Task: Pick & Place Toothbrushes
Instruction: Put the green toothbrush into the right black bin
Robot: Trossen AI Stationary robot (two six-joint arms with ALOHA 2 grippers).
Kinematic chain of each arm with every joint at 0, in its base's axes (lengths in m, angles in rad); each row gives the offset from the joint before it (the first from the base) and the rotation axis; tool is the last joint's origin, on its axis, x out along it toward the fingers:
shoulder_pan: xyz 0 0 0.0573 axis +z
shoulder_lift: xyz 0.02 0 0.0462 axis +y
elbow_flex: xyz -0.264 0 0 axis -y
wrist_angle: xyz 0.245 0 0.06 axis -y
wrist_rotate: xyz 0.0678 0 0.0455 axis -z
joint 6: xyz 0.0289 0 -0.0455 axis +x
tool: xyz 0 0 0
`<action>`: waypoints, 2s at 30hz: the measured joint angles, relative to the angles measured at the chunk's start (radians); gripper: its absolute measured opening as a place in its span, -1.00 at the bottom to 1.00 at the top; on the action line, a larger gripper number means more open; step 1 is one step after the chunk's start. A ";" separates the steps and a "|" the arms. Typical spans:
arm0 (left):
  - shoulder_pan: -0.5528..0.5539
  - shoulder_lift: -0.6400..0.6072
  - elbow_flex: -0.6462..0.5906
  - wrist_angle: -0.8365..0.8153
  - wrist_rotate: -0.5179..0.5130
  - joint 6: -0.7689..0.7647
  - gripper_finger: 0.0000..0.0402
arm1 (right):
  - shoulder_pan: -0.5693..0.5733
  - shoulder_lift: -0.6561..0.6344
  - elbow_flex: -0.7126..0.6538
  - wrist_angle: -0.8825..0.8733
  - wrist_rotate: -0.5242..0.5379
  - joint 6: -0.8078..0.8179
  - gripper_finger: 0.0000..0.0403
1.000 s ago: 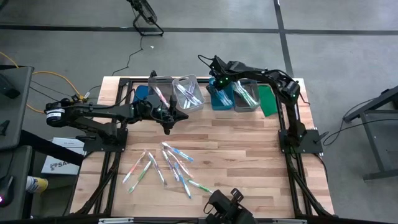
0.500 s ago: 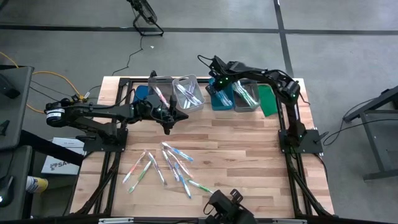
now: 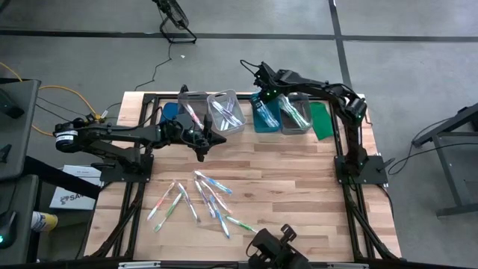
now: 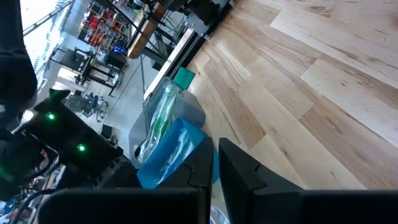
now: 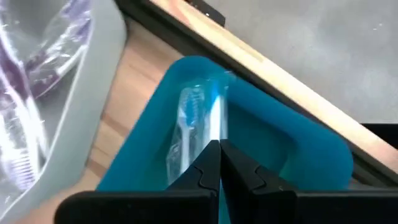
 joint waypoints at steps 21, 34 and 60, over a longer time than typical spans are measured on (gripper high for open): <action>0.000 0.000 0.000 -0.005 -0.005 -0.002 -0.89 | 0.018 -0.058 -0.001 -0.080 -0.079 -0.030 -0.99; 0.000 0.000 0.000 -0.008 -0.007 0.015 -0.89 | 0.178 -0.177 0.000 -0.334 -0.019 -0.065 -0.99; 0.000 -0.016 -0.001 -0.046 -0.002 -0.030 -0.89 | 1.006 -0.205 0.000 -0.384 0.013 0.514 -0.12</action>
